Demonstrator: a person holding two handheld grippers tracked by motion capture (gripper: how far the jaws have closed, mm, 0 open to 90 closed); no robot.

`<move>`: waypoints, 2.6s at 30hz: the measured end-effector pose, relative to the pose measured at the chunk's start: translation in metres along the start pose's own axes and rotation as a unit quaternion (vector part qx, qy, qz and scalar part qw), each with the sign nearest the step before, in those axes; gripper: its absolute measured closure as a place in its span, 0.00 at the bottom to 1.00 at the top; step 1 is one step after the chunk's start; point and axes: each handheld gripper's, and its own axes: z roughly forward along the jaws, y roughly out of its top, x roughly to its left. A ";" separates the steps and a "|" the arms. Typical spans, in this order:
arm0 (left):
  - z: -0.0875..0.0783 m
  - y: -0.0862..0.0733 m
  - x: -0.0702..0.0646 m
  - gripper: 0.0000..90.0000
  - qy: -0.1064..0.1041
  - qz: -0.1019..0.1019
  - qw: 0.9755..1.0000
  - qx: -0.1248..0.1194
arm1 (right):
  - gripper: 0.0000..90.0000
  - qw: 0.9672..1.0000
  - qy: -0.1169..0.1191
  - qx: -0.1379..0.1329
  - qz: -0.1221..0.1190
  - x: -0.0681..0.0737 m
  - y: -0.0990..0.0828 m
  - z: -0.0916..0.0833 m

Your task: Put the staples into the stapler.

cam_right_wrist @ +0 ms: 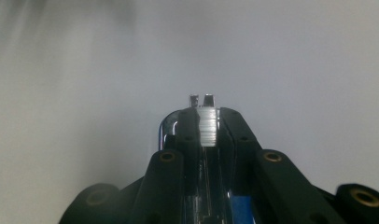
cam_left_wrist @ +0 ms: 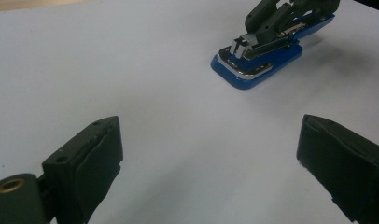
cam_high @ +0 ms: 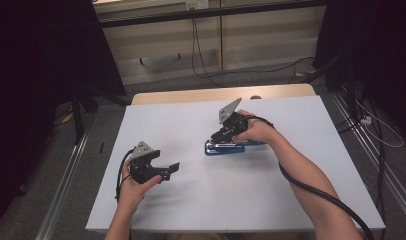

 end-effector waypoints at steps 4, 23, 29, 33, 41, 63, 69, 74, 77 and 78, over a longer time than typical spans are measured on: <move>0.000 0.000 0.000 0.08 0.000 0.000 1.000 -0.002 | 0.88 1.000 0.000 0.001 -0.001 0.000 0.000 0.002; 0.001 0.000 0.000 0.08 0.001 0.004 1.000 0.001 | 0.88 1.000 -0.002 -0.004 0.000 0.001 0.000 -0.003; 0.001 0.000 0.000 0.08 0.001 0.003 1.000 0.001 | 0.88 1.000 0.001 -0.005 -0.001 0.002 0.000 -0.005; 0.002 0.000 0.000 0.08 0.000 0.004 1.000 0.002 | 0.88 1.000 0.000 0.000 -0.005 0.002 -0.001 -0.002; 0.001 0.000 0.000 0.08 -0.001 0.003 1.000 0.002 | 0.88 1.000 0.002 -0.001 -0.004 0.001 0.001 0.001; 0.002 0.000 -0.001 0.08 0.001 0.004 1.000 0.001 | 0.69 1.000 -0.012 -0.008 0.005 0.005 0.002 0.002; 0.004 0.001 -0.001 0.08 -0.003 0.005 1.000 -0.002 | 0.53 0.999 -0.037 -0.020 0.021 0.012 -0.002 -0.015; 0.005 0.002 -0.003 0.08 -0.007 0.003 1.000 -0.006 | 0.43 0.997 -0.057 -0.025 0.047 0.017 -0.011 -0.029; 0.005 0.002 -0.003 0.08 -0.007 0.008 1.000 -0.002 | 0.36 0.995 -0.078 -0.018 0.068 0.020 -0.018 -0.036; 0.005 0.002 -0.003 0.08 -0.008 0.007 1.000 -0.002 | 0.35 0.994 -0.085 -0.016 0.071 0.021 -0.019 -0.038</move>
